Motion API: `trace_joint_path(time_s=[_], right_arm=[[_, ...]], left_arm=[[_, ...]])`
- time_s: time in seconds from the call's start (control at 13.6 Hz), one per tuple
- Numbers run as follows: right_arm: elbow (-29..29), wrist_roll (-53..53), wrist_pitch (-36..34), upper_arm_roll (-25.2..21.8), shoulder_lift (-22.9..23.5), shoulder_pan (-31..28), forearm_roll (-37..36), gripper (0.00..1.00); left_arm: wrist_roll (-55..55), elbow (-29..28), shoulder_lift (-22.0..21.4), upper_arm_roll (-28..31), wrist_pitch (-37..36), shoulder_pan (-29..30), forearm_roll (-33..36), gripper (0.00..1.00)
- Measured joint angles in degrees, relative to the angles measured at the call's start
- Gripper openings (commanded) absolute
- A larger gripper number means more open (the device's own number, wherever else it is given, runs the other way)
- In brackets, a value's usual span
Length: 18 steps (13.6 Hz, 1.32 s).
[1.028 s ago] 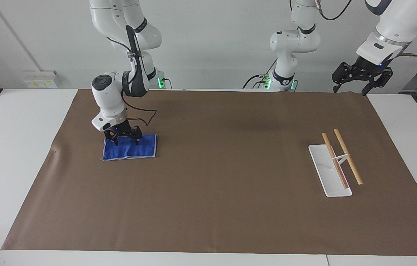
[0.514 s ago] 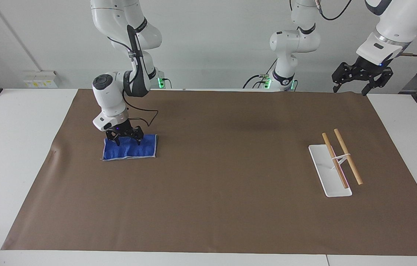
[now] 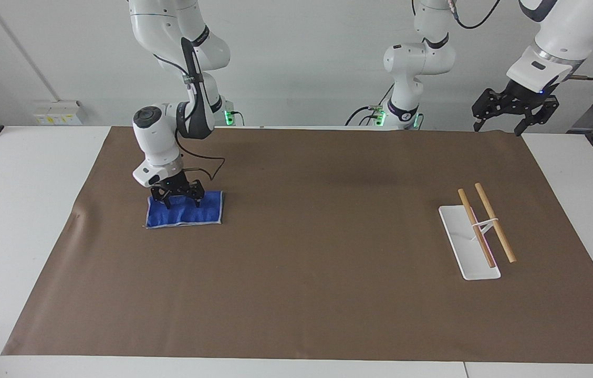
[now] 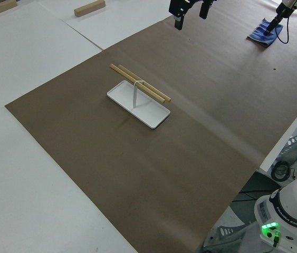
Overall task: Right arm passes towel to left arm to hang
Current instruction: 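Lower the right gripper onto the blue towel and grasp its edge, then lift the towel with the right gripper while the left gripper reaches forward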
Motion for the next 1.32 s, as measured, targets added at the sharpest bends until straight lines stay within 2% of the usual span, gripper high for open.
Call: trace_joint_path(time_s=[0.15, 0.29, 0.37, 0.44, 0.73, 1.03, 1.32], right_arm=[[-0.1, -0.01, 0.35, 0.0, 0.07, 0.0, 0.0, 0.49], [-0.03, -0.02, 0.63, 0.0, -0.06, -0.01, 0.0, 0.12], [0.0, -0.02, 0.64, 0.0, -0.27, 0.03, 0.02, 0.03], [0.0, -0.02, 0.64, 0.0, -0.43, 0.06, 0.03, 0.0], [0.53, -0.02, 0.36, 0.02, -0.98, 0.35, 0.06, 0.0], [3.72, -0.02, -2.9, 0.13, -3.33, 0.63, 1.07, 0.0], [9.09, -0.02, -10.73, 0.17, -7.5, 2.08, 7.17, 0.0]], left_arm=[[-0.04, -0.02, 0.0, 0.0, 0.0, 0.0, 0.0, 1.0], [-0.09, -0.03, 0.0, 0.04, 0.02, 0.0, 0.0, 1.0], [-0.09, -0.03, 0.0, 0.06, 0.02, 0.0, 0.0, 1.0], [-0.09, -0.03, 0.0, 0.06, 0.0, 0.0, 0.0, 1.0], [-0.11, -0.06, 0.0, 0.12, -0.04, 0.05, 0.0, 1.0], [-0.12, -0.06, -0.01, 0.24, 0.37, 0.49, 0.04, 1.0], [-0.12, -0.03, -0.01, -0.13, 0.93, 0.55, -0.13, 1.0]])
